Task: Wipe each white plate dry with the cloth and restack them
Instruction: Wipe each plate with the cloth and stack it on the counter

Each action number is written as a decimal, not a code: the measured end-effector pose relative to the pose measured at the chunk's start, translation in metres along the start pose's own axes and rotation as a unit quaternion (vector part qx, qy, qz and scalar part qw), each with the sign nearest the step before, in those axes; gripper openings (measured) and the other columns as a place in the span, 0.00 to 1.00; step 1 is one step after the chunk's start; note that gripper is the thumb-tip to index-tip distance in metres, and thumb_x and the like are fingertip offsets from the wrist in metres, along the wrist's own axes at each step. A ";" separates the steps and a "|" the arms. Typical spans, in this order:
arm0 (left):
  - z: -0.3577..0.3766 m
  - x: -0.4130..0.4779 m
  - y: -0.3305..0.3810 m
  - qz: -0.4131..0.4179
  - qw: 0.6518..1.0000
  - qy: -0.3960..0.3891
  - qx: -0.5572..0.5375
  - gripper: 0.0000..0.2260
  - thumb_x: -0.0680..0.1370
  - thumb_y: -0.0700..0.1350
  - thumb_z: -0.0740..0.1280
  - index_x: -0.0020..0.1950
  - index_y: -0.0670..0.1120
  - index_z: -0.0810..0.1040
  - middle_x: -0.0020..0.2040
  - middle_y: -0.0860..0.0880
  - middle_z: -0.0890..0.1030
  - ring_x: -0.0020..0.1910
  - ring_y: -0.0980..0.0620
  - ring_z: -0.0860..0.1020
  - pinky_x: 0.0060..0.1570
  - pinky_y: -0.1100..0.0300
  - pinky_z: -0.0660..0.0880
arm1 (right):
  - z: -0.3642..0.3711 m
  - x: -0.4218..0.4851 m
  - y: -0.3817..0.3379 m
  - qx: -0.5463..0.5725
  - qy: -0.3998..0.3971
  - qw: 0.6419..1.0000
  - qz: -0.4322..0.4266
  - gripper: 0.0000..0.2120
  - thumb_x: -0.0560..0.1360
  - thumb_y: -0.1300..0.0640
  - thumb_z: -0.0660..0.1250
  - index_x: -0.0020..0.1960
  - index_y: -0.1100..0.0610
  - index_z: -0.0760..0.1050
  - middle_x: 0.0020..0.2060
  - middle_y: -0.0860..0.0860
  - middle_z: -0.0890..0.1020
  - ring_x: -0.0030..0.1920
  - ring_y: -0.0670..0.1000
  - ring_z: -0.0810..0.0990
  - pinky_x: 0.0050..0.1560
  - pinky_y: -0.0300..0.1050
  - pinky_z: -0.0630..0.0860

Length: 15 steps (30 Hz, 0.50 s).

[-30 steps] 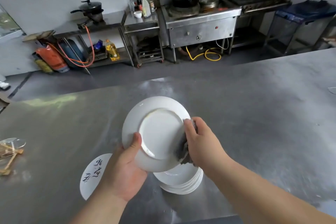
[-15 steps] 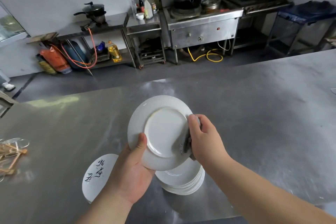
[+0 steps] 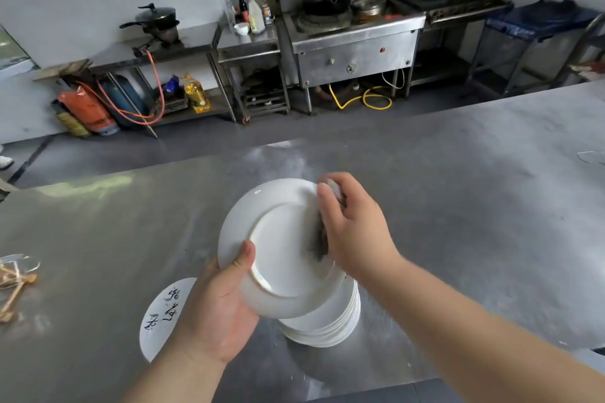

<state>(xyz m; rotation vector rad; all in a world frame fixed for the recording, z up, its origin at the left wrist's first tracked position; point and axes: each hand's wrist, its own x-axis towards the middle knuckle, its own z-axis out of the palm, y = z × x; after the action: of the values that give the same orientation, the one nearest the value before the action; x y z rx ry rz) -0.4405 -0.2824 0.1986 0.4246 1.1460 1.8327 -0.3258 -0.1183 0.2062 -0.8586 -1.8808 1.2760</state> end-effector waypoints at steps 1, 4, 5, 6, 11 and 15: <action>0.001 0.001 -0.001 0.004 1.000 0.010 -0.005 0.25 0.83 0.51 0.64 0.77 0.40 0.74 0.74 0.37 0.76 0.74 0.36 0.75 0.72 0.38 0.73 | 0.006 -0.012 0.009 0.047 0.007 0.996 0.072 0.07 0.81 0.40 0.60 0.51 0.41 0.74 0.39 0.40 0.82 0.41 0.42 0.79 0.44 0.47 0.79; 0.002 0.002 -0.008 -0.016 0.999 0.041 -0.006 0.27 0.82 0.52 0.63 0.78 0.41 0.72 0.74 0.37 0.77 0.74 0.35 0.74 0.75 0.35 0.66 | 0.019 -0.024 0.025 0.072 -0.016 0.979 0.188 0.11 0.79 0.34 0.58 0.51 0.39 0.73 0.38 0.41 0.83 0.39 0.44 0.81 0.44 0.50 0.82; 0.003 0.002 -0.012 -0.024 0.999 0.042 -0.008 0.26 0.82 0.52 0.63 0.77 0.41 0.74 0.74 0.36 0.77 0.74 0.34 0.75 0.75 0.35 0.66 | 0.018 -0.015 0.025 0.055 -0.007 0.982 0.181 0.11 0.80 0.35 0.58 0.50 0.41 0.73 0.37 0.42 0.83 0.41 0.46 0.81 0.43 0.46 0.80; 0.002 0.001 -0.016 -0.033 0.999 0.035 -0.012 0.25 0.82 0.51 0.63 0.76 0.41 0.75 0.73 0.36 0.77 0.74 0.35 0.75 0.74 0.35 0.68 | 0.015 -0.002 0.022 0.020 0.002 0.988 0.156 0.12 0.80 0.37 0.59 0.50 0.44 0.74 0.37 0.44 0.83 0.42 0.47 0.81 0.42 0.41 0.76; -0.004 -0.004 -0.015 -0.105 0.994 -0.007 0.002 0.22 0.76 0.46 0.76 0.69 0.44 0.82 0.70 0.36 0.80 0.68 0.38 0.81 0.56 0.43 0.83 | -0.007 0.044 -0.004 -0.150 -0.088 0.984 -0.039 0.11 0.80 0.41 0.66 0.48 0.49 0.78 0.38 0.45 0.82 0.43 0.47 0.79 0.45 0.45 0.77; -0.006 0.002 -0.005 -0.108 0.993 -0.002 0.040 0.23 0.79 0.49 0.72 0.72 0.42 0.80 0.70 0.37 0.80 0.70 0.37 0.79 0.66 0.42 0.79 | -0.002 0.035 -0.007 -0.186 -0.139 0.967 -0.105 0.08 0.80 0.40 0.66 0.50 0.44 0.78 0.38 0.42 0.83 0.42 0.46 0.80 0.45 0.46 0.79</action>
<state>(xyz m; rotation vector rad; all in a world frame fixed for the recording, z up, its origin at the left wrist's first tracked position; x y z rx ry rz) -0.4436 -0.2830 0.1911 0.3364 1.2160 1.6019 -0.3434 -0.0904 0.2192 -0.6637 -2.4170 0.9665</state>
